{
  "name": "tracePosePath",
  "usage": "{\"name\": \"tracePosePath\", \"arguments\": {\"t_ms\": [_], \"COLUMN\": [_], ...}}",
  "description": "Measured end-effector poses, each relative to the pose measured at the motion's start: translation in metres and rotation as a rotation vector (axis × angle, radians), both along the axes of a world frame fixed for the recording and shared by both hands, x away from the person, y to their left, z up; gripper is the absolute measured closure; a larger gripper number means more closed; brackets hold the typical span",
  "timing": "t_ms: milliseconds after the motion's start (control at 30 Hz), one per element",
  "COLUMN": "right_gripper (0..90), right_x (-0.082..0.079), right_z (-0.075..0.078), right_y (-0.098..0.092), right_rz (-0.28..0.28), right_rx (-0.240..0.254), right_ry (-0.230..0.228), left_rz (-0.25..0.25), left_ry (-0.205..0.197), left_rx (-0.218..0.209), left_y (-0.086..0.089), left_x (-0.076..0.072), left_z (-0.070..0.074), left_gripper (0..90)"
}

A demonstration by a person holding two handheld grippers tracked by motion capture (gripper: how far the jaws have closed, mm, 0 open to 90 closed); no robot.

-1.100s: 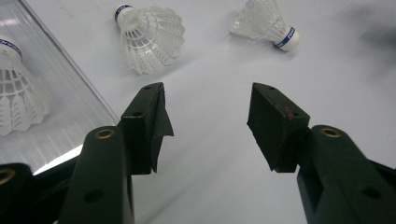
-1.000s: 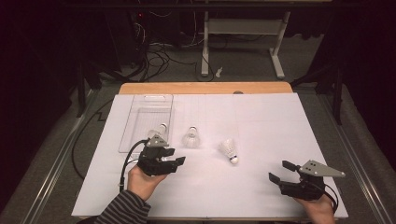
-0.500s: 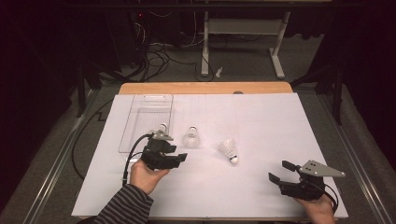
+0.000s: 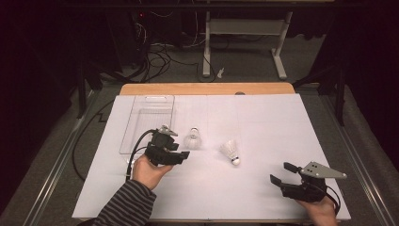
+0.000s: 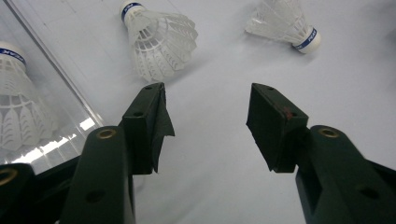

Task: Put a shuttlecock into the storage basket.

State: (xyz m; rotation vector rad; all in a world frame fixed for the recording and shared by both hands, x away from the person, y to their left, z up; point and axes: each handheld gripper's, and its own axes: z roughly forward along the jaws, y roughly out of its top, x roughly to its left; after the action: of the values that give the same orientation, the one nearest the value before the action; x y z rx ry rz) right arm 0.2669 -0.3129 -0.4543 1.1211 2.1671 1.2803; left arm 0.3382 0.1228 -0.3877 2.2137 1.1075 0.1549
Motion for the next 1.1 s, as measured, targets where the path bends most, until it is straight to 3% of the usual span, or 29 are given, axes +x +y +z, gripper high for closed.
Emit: {"name": "tracePosePath", "arguments": {"t_ms": [400, 1100], "right_gripper": [26.9, 26.9], "right_x": [0.000, 0.001], "right_z": [0.000, 0.000], "right_y": [0.000, 0.000], "right_rz": [-0.002, -0.001], "right_rx": [0.004, 0.004], "right_ry": [0.000, 0.002], "left_rz": [0.028, 0.046], "left_ry": [-0.009, 0.027], "left_rx": [0.028, 0.075], "left_y": [-0.001, -0.009], "left_x": [0.011, 0.036], "left_z": [0.010, 0.008], "left_gripper": [49.8, 48.7]}}
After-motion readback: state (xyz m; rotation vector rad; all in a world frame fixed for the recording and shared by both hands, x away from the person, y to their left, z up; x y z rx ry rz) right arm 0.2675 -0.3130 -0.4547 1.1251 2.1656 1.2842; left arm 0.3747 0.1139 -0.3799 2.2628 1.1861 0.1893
